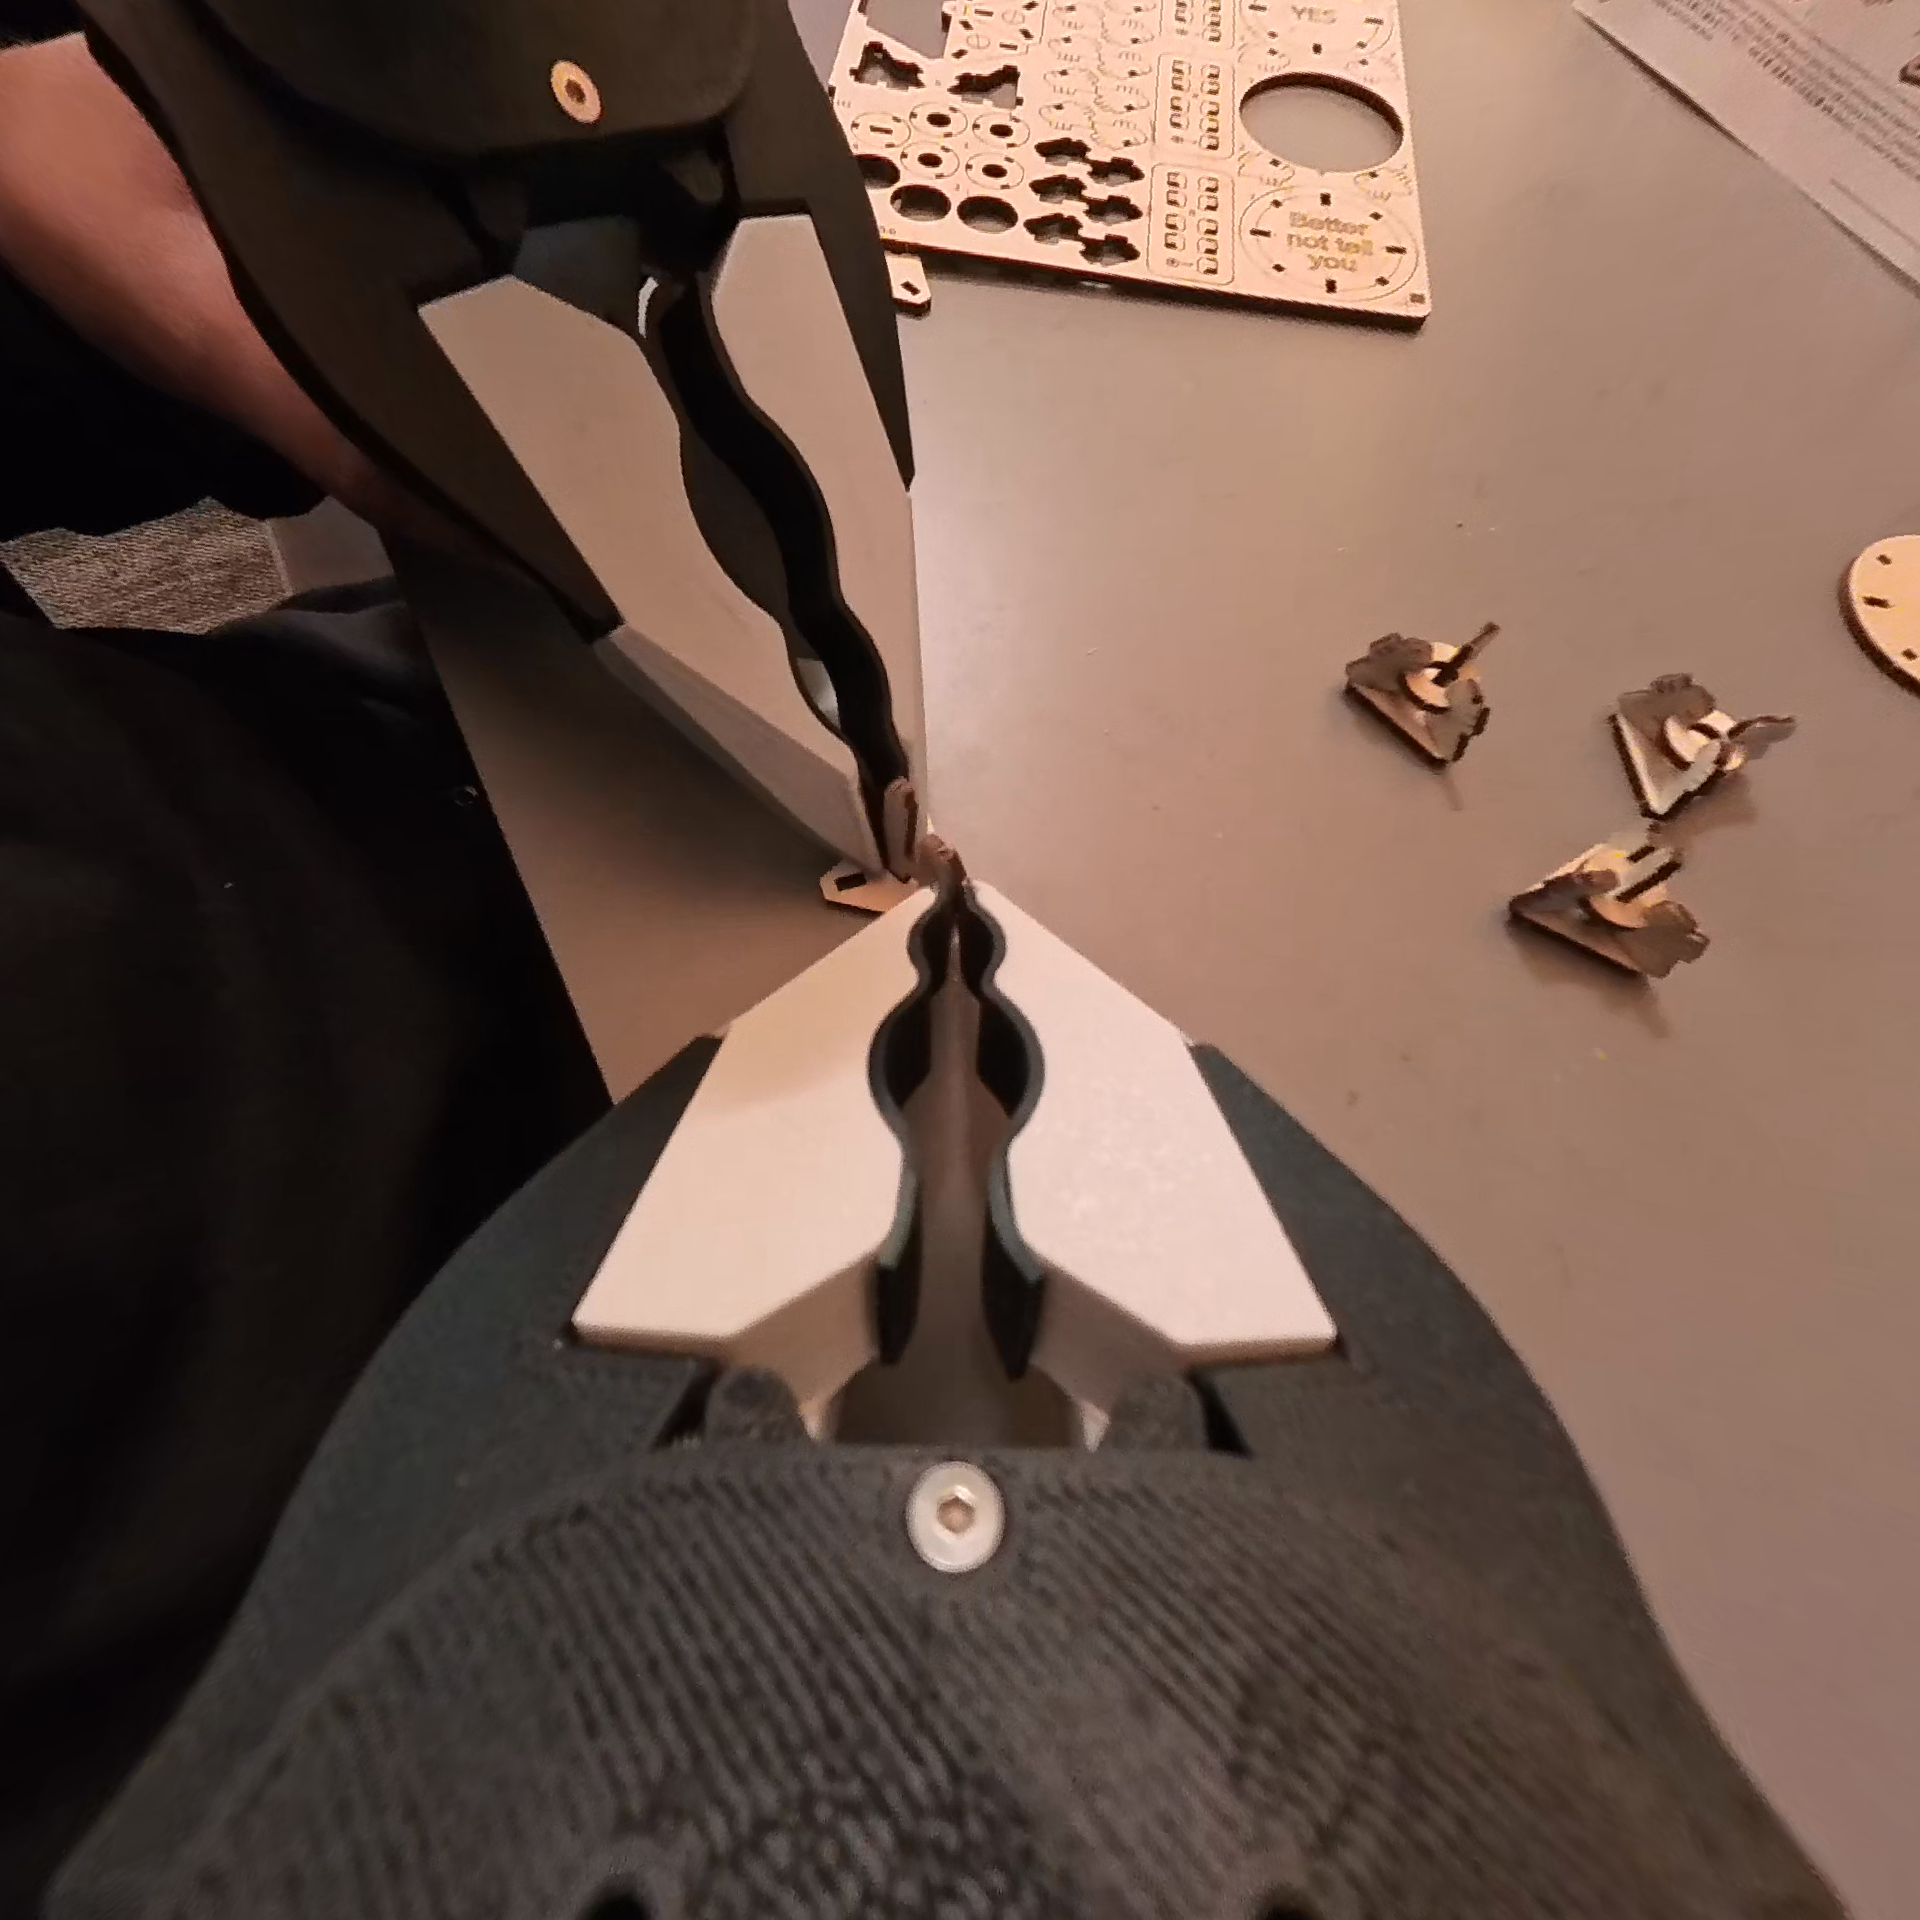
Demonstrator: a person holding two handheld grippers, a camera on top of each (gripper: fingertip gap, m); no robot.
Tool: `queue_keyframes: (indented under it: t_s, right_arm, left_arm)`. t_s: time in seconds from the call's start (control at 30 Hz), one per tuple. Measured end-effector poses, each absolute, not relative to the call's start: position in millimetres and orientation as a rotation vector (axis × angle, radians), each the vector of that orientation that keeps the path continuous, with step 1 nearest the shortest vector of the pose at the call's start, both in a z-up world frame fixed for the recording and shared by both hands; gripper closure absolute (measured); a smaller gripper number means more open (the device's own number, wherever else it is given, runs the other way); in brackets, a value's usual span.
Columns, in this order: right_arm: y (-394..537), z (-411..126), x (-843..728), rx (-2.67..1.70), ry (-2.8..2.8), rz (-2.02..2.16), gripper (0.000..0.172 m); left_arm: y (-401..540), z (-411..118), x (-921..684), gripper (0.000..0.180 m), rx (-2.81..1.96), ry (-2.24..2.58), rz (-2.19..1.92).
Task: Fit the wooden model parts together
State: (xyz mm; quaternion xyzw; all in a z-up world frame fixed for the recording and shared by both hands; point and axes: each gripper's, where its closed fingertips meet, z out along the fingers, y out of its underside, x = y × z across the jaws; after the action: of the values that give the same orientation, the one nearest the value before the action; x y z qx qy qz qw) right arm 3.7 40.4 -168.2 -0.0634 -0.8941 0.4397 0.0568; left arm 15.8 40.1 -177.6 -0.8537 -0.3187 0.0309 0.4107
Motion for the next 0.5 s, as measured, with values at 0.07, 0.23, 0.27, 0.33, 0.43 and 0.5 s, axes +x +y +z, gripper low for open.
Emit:
queue_keyframes:
  t_s: [0.07,0.23,0.27,0.33,0.43,0.5]
  right_arm:
    - [40.4,-168.8,3.9,-0.191,-2.712,1.328,0.172]
    - [40.7,-170.5,3.7,-0.195,-2.717,1.313,0.172]
    - [40.7,-170.6,3.7,-0.196,-2.717,1.312,0.172]
    - [40.8,-170.8,3.3,-0.199,-2.717,1.311,0.172]
    - [40.9,-171.2,2.7,-0.204,-2.717,1.306,0.172]
    - [40.9,-171.5,2.5,-0.206,-2.717,1.303,0.172]
  left_arm:
    - [39.8,-177.8,15.8,0.179,-2.149,-0.805,0.075]
    - [39.7,-178.2,15.7,0.179,-2.15,-0.807,0.074]
    - [39.7,-178.1,15.7,0.178,-2.15,-0.806,0.073]
    - [40.0,-178.2,16.0,0.178,-2.151,-0.804,0.073]
    - [40.4,-178.1,16.3,0.178,-2.153,-0.798,0.077]
    - [40.6,-178.3,16.7,0.175,-2.156,-0.795,0.078]
